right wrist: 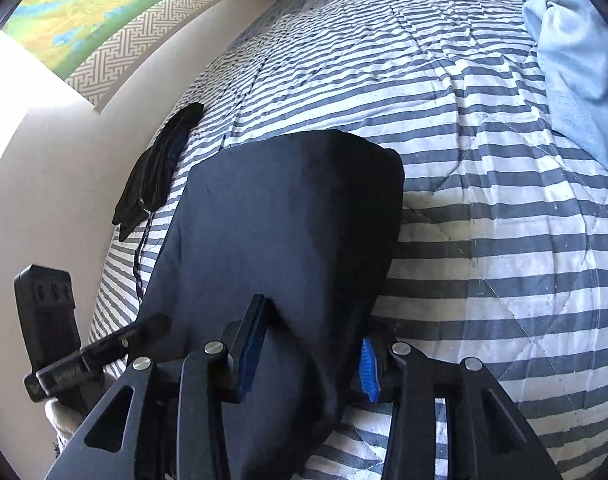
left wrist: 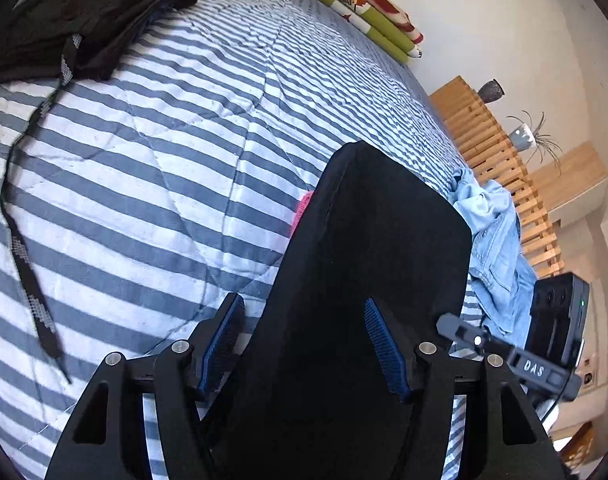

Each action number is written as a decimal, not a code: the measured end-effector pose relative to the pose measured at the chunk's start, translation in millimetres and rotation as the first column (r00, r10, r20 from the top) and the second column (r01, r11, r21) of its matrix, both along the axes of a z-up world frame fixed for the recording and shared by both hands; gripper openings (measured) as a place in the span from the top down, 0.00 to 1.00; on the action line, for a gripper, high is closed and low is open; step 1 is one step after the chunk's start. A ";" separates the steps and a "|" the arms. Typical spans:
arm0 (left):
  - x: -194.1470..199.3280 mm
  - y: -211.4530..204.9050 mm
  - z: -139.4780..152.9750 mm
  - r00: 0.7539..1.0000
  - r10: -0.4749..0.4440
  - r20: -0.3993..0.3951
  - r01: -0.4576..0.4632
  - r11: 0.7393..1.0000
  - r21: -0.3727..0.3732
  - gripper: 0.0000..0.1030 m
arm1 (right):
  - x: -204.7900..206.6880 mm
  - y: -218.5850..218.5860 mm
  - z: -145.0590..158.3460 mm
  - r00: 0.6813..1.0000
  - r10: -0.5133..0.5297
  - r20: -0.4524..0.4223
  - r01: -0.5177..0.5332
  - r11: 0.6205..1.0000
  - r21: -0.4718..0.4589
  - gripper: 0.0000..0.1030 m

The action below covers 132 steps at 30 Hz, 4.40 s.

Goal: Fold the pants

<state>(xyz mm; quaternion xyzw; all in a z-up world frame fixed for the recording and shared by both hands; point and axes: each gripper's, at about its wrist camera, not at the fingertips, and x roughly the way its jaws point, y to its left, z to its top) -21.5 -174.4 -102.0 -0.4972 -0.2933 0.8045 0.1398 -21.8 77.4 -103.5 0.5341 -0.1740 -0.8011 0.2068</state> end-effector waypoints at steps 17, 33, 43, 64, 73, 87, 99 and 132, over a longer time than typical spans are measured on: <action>21.8 20.4 51.7 0.989 -0.035 -0.142 0.030 0.999 -0.036 0.87 | 33.1 -22.9 50.9 0.985 0.070 -0.158 -0.060 0.996 0.069 0.90; 45.7 -153.7 162.0 0.901 0.233 -0.366 -0.280 0.956 -0.082 0.87 | -6.9 -163.7 157.7 0.863 0.274 -0.425 -0.264 0.961 0.082 0.91; -22.5 -260.7 177.7 0.889 0.296 -0.350 -0.370 0.914 -0.167 0.88 | -73.0 -274.2 152.0 0.837 0.315 -0.447 -0.327 0.944 0.053 0.91; -126.8 -331.8 85.1 0.883 0.390 -0.260 -0.462 0.821 -0.335 0.61 | -177.7 -332.2 81.8 0.879 0.287 -0.382 -0.204 0.949 0.242 0.74; -89.9 -282.3 50.1 0.925 0.341 -0.166 -0.379 0.827 -0.415 0.60 | -129.0 -360.1 36.7 0.861 0.433 -0.266 -0.349 0.884 0.311 0.74; 24.0 -160.6 85.8 0.942 0.300 -0.152 -0.336 0.823 -0.458 0.60 | 18.1 -206.4 71.7 0.870 0.433 -0.234 -0.337 0.870 0.359 0.73; 147.9 -2.3 180.7 0.905 0.268 -0.331 -0.401 0.796 -0.452 0.56 | 124.6 -71.0 142.5 0.862 0.281 -0.421 -0.120 0.921 0.370 0.51; 371.8 109.7 262.7 0.839 0.243 -0.488 -0.493 0.720 -0.489 0.10 | 306.2 14.2 177.7 0.841 0.172 -0.513 -0.011 0.953 0.302 0.34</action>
